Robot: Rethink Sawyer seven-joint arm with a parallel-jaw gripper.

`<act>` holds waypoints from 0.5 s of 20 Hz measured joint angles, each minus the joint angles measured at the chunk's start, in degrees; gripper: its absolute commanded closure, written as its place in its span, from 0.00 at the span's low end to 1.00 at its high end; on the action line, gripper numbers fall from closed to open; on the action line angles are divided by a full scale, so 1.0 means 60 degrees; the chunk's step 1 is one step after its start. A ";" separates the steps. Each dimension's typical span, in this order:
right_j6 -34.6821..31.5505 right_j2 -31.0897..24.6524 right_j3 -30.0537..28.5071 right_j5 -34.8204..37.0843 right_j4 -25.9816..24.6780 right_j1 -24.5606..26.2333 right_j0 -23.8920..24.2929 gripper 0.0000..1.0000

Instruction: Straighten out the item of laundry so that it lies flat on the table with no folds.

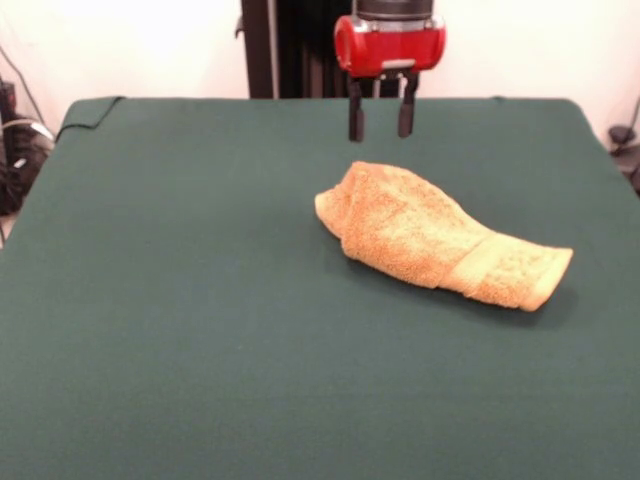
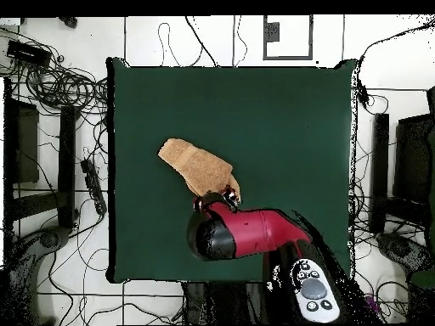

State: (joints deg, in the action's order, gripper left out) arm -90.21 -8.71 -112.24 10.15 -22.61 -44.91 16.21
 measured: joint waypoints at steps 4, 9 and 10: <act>0.0000 -0.0011 0.0093 0.0001 -0.0003 0.0064 0.0109 0.00; 0.0000 -0.0017 0.0267 0.0000 -0.0002 0.0186 0.0206 0.00; 0.0000 -0.0017 0.0295 0.0002 -0.0002 0.0218 0.0206 0.00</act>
State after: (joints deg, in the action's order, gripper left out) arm -90.21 -8.81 -110.48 10.17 -22.62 -43.60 17.45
